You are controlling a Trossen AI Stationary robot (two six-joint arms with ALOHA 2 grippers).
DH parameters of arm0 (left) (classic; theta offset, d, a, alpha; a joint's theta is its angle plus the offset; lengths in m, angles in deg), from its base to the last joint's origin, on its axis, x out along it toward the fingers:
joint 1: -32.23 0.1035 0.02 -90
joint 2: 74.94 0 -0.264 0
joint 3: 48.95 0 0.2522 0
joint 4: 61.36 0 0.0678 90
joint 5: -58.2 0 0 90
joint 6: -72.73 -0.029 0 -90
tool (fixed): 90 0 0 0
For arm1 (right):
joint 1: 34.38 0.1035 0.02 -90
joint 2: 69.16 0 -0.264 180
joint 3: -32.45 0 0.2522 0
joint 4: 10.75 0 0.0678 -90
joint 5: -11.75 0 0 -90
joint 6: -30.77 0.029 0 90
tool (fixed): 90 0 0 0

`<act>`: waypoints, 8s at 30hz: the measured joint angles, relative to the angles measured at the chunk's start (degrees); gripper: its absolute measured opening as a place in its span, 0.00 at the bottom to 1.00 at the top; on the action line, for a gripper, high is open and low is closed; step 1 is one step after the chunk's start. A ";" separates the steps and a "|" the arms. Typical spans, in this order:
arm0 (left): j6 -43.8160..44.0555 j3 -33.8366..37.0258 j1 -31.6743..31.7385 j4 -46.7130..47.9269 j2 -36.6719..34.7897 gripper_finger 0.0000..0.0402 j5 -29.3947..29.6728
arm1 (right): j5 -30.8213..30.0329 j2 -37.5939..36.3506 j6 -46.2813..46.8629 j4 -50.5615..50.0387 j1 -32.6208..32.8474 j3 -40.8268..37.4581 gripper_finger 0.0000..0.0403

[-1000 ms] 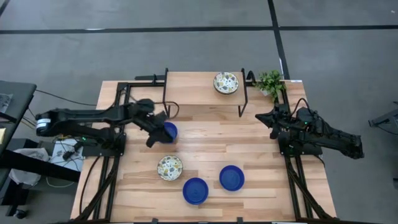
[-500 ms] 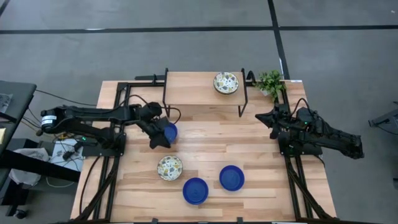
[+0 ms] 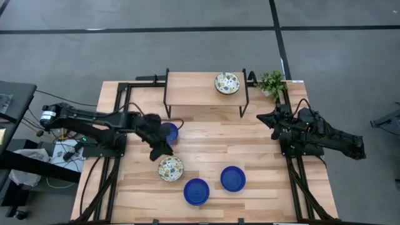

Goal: Pick & Place Mini bowls
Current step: Stack the white patterned bowl on top of the white patterned bowls on the shelf

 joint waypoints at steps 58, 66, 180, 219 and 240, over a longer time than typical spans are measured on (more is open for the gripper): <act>6.21 -17.94 -23.87 22.25 21.81 0.20 15.93 | 0.00 0.00 -0.77 -0.02 0.00 0.00 0.00; 6.16 -17.94 -23.85 22.25 21.81 0.20 15.93 | -0.01 0.00 -0.81 -0.02 0.00 0.00 0.00; -11.08 -20.70 -29.90 21.36 35.75 0.62 25.36 | 0.00 -0.02 -3.71 -1.36 0.02 0.02 0.00; -12.96 -17.52 -29.95 15.73 35.75 0.43 26.20 | 0.00 -0.02 -3.66 -1.34 0.02 0.02 0.00; -12.47 -17.26 -29.88 14.78 34.53 0.04 27.95 | 0.00 -0.02 -2.89 -1.31 0.02 0.02 0.00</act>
